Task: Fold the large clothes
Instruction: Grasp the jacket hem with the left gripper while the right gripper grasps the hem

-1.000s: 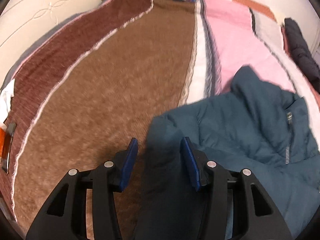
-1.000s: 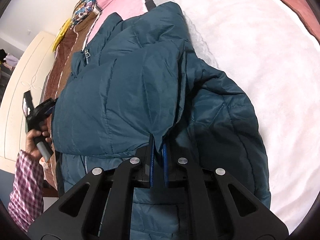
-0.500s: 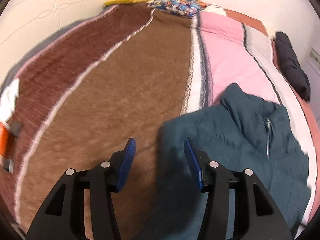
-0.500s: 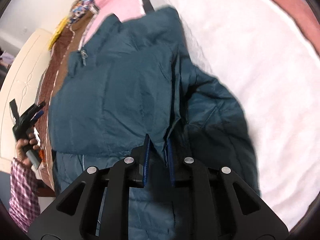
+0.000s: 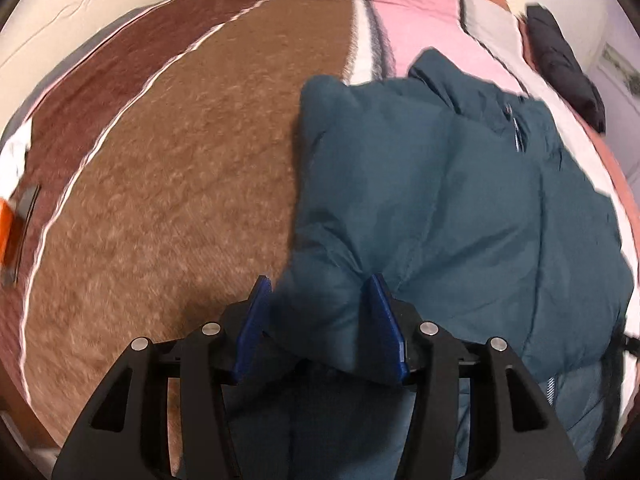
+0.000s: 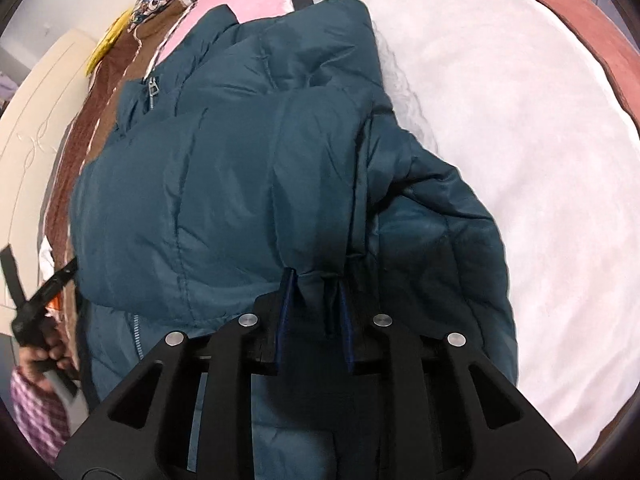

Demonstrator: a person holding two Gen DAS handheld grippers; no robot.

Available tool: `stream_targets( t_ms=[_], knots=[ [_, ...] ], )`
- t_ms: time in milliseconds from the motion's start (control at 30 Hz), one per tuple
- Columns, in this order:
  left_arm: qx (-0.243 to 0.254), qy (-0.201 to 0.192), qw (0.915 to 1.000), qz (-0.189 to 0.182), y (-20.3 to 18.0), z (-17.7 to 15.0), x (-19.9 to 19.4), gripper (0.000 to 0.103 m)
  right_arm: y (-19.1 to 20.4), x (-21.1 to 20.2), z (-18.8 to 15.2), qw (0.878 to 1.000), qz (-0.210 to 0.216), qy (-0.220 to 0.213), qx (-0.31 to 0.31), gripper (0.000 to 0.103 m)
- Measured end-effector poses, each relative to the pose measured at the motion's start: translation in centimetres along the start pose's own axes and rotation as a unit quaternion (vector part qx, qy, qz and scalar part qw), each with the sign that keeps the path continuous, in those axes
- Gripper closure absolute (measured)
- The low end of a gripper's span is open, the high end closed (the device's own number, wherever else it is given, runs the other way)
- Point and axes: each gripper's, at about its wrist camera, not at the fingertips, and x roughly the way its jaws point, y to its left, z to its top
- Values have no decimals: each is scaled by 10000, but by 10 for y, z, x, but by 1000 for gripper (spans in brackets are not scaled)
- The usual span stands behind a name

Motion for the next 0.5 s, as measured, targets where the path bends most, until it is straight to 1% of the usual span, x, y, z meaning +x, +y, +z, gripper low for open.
stream_targets(
  t_ms=[33, 100, 133, 167, 233, 300, 333, 367, 433, 500],
  knots=[
    [-40, -9, 9999, -117, 3, 0, -10, 52, -1, -11, -2, 10000, 37, -86, -34, 79],
    [112, -85, 9994, -302, 8, -4, -31, 51, -3, -32, -9, 9995, 118, -231, -164, 79],
    [235, -130, 9990, -362, 11, -8, -43, 48, -9, -47, -16, 9990, 99, -320, -289, 79],
    [392, -166, 9982, -412, 17, -15, -59, 42, -13, -57, -22, 9986, 76, -388, -356, 79],
    [616, -226, 9969, -424, 30, -33, -83, 40, -30, -78, -40, 9983, 78, -435, -388, 76],
    [762, -188, 9961, -407, 49, -59, -107, 38, -53, -95, -64, 9988, 95, -351, -340, 73],
    [759, -142, 9963, -384, 55, -71, -113, 37, -62, -102, -76, 9990, 59, -301, -326, 73],
    [710, -86, 9968, -365, 62, -83, -119, 35, -73, -108, -92, 9993, 8, -222, -293, 72],
    [570, 108, 9977, -337, 76, -110, -127, 35, -85, -117, -118, 9997, 44, -65, -242, 70],
    [461, 300, 9980, -296, 91, -139, -132, 35, -97, -121, -147, 9998, 58, 137, -129, 66]
  ],
)
